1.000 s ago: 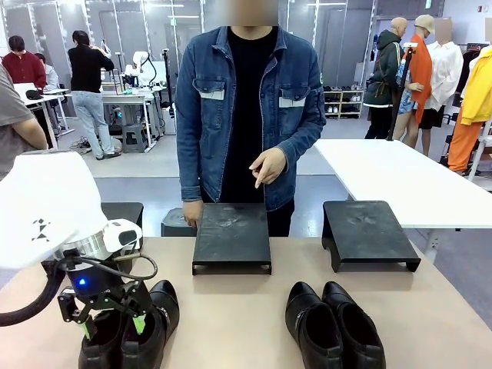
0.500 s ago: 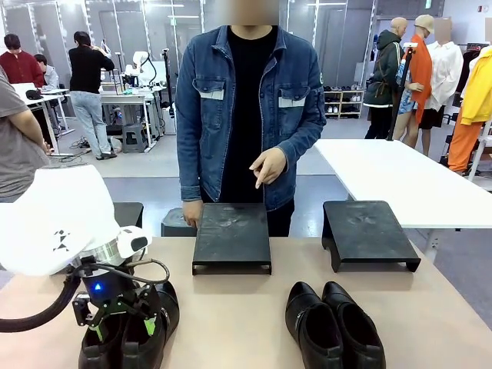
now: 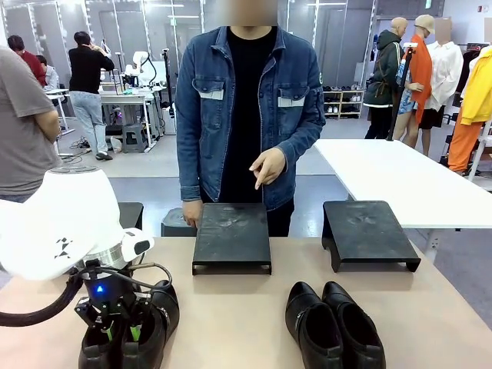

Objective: Place the shoes on the stand as instructed by the person.
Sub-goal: Pick up one pair of Shoes and place it on the Shoes Stand indicated by the person.

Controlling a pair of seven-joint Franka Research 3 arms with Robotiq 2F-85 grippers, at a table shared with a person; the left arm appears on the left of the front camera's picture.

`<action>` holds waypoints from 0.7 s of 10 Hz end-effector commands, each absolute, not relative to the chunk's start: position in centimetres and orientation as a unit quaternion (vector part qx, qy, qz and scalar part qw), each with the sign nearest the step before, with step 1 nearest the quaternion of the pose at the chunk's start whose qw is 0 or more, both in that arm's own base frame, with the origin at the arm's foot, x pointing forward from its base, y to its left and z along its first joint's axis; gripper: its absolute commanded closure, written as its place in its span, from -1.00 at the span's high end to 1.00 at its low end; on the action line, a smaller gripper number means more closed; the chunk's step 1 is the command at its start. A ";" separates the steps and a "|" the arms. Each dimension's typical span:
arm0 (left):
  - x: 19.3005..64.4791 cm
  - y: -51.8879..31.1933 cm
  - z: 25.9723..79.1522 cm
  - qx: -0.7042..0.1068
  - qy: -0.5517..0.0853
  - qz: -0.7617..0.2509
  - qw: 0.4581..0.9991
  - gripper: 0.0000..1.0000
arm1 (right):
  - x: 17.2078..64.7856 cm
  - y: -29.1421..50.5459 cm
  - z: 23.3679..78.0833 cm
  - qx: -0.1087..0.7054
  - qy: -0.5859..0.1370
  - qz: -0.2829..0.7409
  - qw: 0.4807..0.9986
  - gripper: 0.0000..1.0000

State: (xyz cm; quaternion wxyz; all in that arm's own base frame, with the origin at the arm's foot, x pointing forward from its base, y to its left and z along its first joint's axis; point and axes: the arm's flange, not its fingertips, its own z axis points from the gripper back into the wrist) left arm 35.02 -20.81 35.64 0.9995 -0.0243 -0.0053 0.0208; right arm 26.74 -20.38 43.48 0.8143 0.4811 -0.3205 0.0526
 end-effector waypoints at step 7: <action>34.3 -21.8 38.3 0.003 -0.049 0.030 0.998 -1.00 | 26.8 -20.6 43.5 0.483 -0.331 0.057 0.809 1.00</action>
